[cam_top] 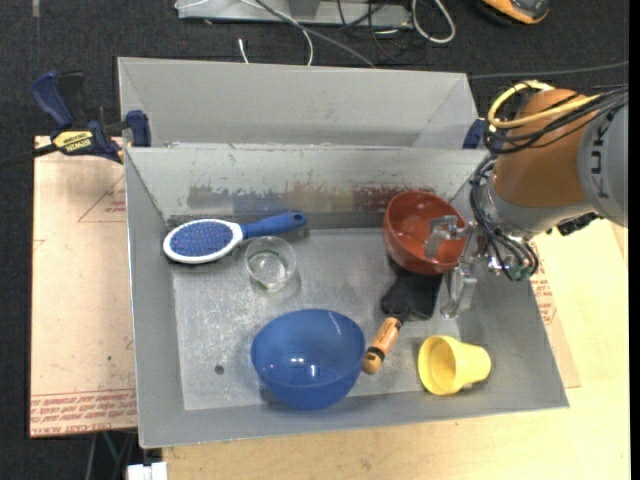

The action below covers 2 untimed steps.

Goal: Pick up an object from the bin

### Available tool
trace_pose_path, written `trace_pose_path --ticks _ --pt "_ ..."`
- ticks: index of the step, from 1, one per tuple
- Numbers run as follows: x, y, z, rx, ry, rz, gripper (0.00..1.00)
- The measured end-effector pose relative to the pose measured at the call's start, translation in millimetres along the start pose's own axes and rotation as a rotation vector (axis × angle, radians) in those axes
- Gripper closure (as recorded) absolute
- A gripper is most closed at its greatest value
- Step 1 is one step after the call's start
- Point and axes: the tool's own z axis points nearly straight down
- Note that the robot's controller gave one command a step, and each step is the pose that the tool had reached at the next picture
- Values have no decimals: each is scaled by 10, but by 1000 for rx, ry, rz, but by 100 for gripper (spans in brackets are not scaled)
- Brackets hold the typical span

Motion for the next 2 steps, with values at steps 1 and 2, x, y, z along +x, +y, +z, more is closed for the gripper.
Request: trace_pose_path --ticks 1,2 --pt "-17 8 -49 1 -7 -4 0" --pt "23 418 581 -2 -6 -538 0"
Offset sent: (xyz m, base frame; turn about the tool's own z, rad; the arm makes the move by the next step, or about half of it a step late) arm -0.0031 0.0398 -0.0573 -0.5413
